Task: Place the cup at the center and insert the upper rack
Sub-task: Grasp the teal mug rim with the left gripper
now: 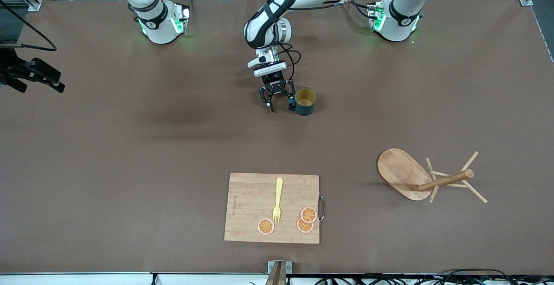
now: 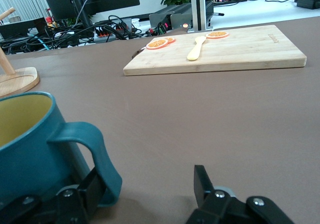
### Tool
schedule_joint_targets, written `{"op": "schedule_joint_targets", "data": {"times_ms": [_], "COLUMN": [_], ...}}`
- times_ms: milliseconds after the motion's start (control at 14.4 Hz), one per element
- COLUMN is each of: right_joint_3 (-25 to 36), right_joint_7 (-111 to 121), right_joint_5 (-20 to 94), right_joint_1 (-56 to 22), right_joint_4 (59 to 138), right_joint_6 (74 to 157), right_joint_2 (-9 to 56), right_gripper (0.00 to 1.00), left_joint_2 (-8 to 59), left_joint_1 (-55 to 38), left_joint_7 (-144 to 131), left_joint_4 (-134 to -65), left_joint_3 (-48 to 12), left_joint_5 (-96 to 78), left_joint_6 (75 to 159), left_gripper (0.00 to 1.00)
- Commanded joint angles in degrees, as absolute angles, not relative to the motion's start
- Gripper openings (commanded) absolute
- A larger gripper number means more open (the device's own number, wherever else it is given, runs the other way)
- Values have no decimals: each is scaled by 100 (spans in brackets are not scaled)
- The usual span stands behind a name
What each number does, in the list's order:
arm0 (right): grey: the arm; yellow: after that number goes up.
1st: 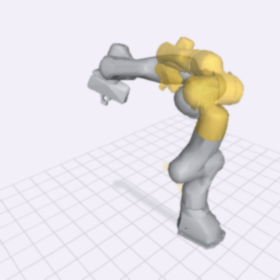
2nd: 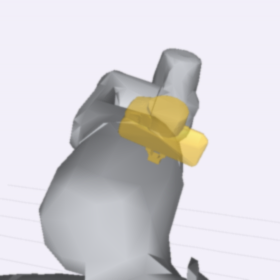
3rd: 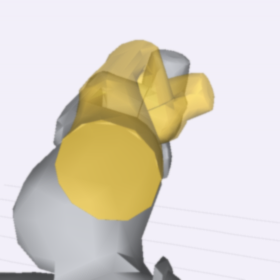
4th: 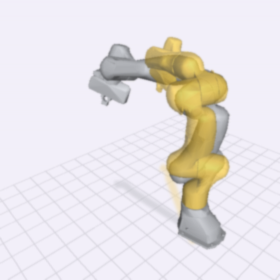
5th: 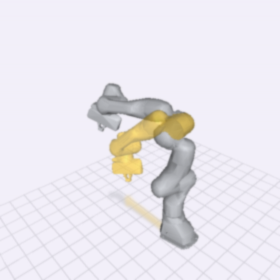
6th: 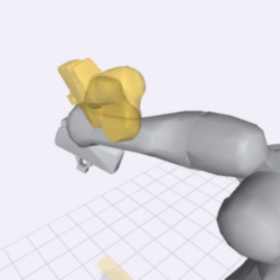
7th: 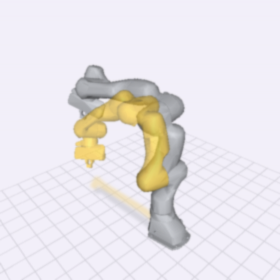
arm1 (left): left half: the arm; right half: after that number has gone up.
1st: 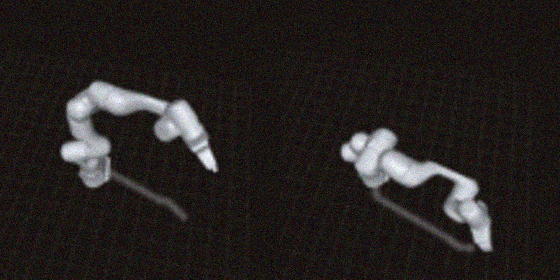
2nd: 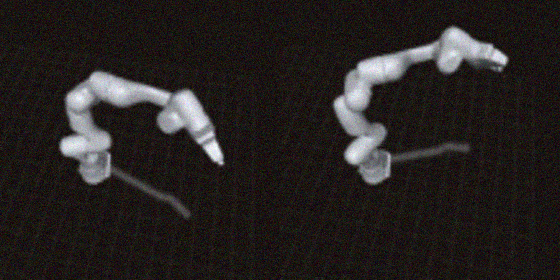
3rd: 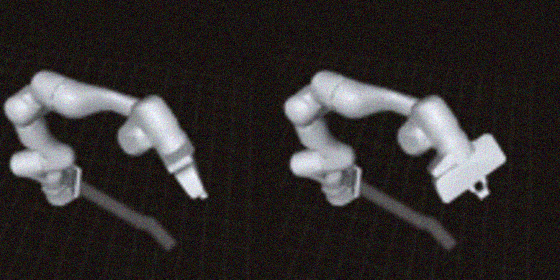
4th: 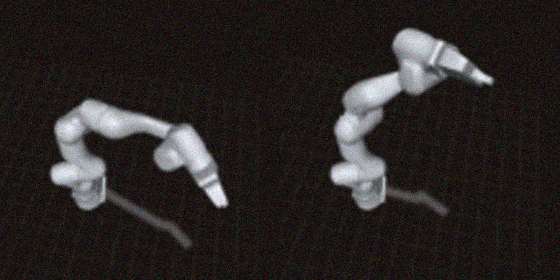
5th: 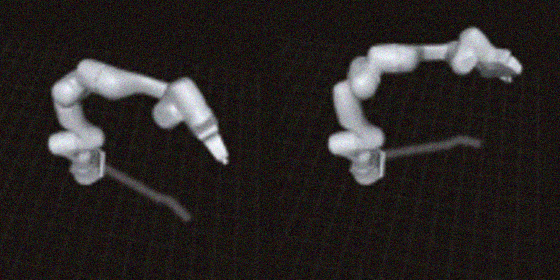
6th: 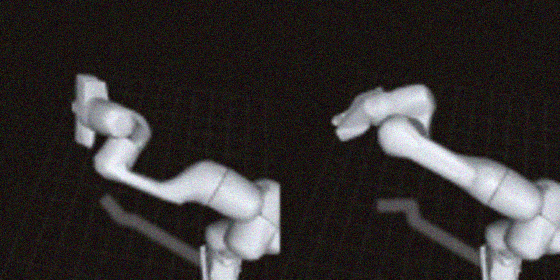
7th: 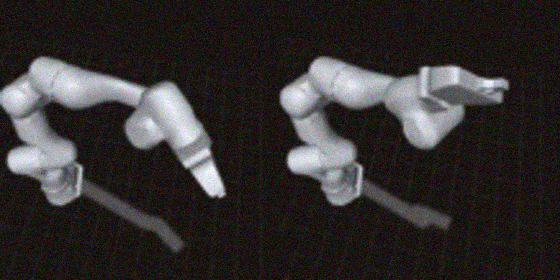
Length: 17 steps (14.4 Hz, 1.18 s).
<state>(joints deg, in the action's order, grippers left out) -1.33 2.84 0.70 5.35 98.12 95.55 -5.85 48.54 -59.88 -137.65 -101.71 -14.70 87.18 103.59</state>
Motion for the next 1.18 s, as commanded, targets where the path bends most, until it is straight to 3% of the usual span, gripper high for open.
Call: {"op": "schedule_joint_targets", "data": {"times_ms": [0,277,1110], "right_joint_3": [-141,-141,-141], "right_joint_7": [299,299,290], "right_joint_5": [-62,-62,-53], "right_joint_1": [510,501,492], "right_joint_4": [9896,9888,9888], "right_joint_6": [9536,9527,9527], "right_joint_2": [-694,-686,-686], "right_gripper": [100,100,100], "left_joint_2": [4948,4948,4887], "left_joint_1": [-6029,-6029,-5985], "left_joint_7": [-13632,-13641,-13685], "left_joint_4": [-10028,-10028,-9949], "left_joint_3": [-1371,-1362,-1371], "left_joint_5": [8798,8789,8517], "left_joint_6": [10310,10310,10371], "left_gripper": [79,73,9]}}
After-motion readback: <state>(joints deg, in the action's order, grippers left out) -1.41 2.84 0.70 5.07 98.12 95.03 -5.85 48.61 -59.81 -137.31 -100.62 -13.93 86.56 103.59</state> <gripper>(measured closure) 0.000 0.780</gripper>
